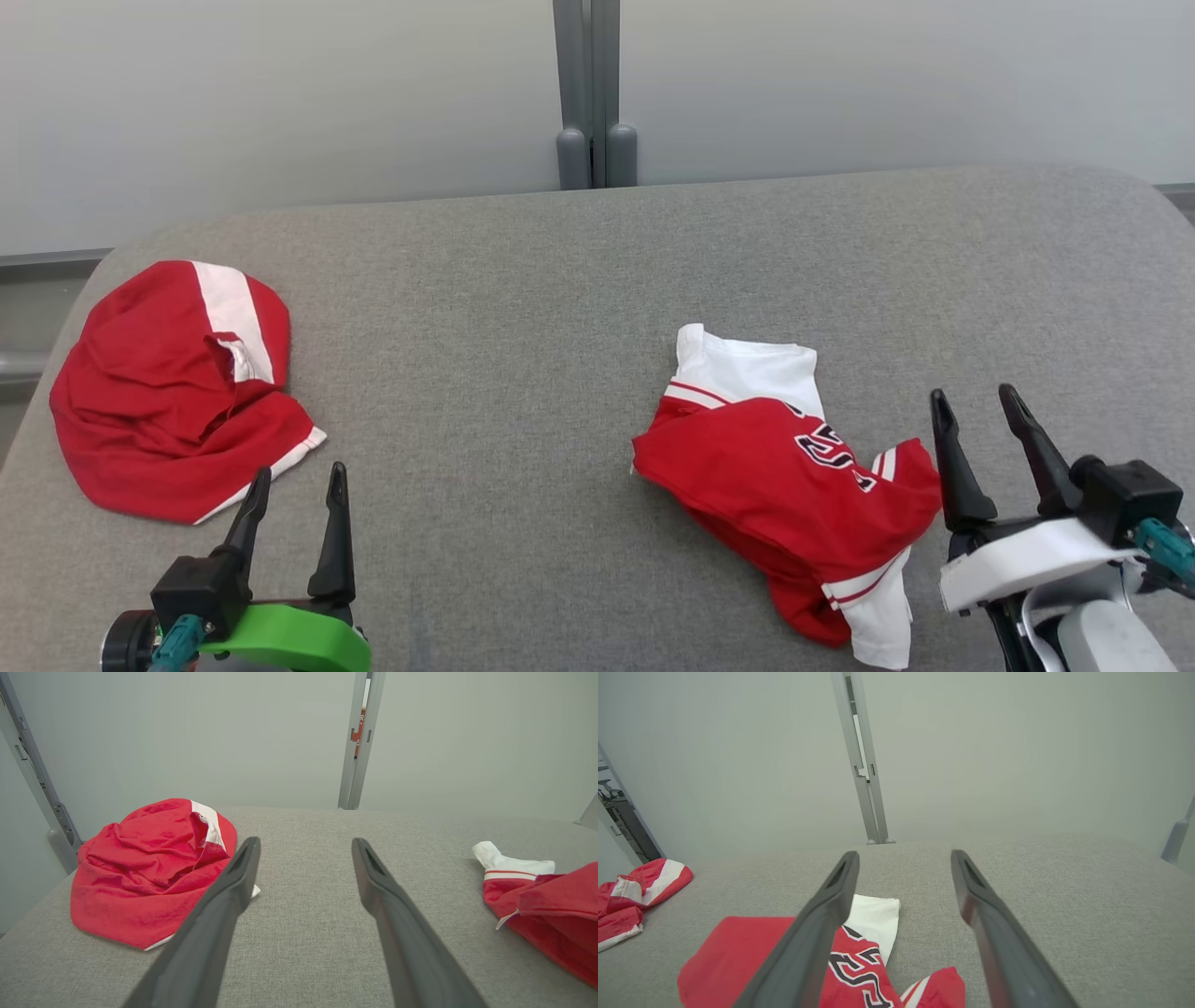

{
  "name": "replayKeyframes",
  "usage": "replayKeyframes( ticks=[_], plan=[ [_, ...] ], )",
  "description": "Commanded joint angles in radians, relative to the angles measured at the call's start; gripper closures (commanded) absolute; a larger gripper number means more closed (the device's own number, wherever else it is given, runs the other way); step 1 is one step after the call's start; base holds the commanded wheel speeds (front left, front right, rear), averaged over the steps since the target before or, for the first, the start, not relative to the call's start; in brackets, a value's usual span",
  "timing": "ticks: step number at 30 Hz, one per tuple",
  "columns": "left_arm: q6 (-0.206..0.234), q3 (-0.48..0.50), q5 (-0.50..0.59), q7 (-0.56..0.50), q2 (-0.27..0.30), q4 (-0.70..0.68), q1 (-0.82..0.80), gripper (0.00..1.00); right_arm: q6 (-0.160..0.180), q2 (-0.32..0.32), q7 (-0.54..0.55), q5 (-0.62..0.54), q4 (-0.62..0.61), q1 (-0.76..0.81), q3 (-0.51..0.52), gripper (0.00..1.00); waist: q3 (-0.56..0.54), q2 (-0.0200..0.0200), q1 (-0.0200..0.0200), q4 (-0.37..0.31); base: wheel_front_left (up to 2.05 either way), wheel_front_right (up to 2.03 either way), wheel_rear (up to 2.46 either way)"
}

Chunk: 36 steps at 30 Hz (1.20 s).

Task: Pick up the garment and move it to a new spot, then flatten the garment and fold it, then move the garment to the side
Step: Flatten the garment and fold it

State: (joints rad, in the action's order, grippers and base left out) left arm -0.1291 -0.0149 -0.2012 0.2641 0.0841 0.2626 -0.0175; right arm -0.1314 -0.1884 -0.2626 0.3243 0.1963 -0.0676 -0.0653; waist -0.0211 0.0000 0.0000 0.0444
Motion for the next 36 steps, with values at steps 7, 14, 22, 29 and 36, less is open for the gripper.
replayKeyframes(
  ticks=[7, 14, 22, 29, 36],
  plan=[
    [0.002, 0.0, 0.015, 0.0, 0.013, -0.008, 0.03, 0.0, 0.001, 0.056, -0.003, -0.034, -0.075, 0.114, 0.033, 0.0, -0.014, 0.0, 0.0, 0.006, 0.0, 0.0, 0.0],
    [0.007, 0.004, 0.023, 0.0, 0.011, -0.012, 0.039, 0.0, 0.001, 0.071, -0.003, -0.065, -0.086, 0.144, 0.028, 0.0, -0.015, 0.0, 0.0, 0.001, 0.0, 0.0, 0.0],
    [0.006, 0.006, 0.022, 0.0, 0.007, -0.014, 0.043, 0.0, 0.001, 0.076, -0.003, -0.081, -0.08, 0.148, 0.029, 0.0, -0.014, 0.0, 0.0, 0.004, 0.0, 0.0, 0.0],
    [0.006, 0.008, 0.022, 0.0, 0.003, -0.01, 0.041, 0.0, 0.001, 0.078, -0.003, -0.086, -0.07, 0.142, 0.021, 0.0, -0.014, 0.0, 0.0, 0.008, 0.0, 0.0, 0.0],
    [0.005, 0.012, 0.014, 0.0, 0.0, -0.011, 0.04, 0.0, 0.001, 0.079, -0.003, -0.078, -0.047, 0.116, 0.023, 0.0, -0.012, 0.0, 0.0, 0.009, 0.0, 0.0, 0.0]
  ],
)
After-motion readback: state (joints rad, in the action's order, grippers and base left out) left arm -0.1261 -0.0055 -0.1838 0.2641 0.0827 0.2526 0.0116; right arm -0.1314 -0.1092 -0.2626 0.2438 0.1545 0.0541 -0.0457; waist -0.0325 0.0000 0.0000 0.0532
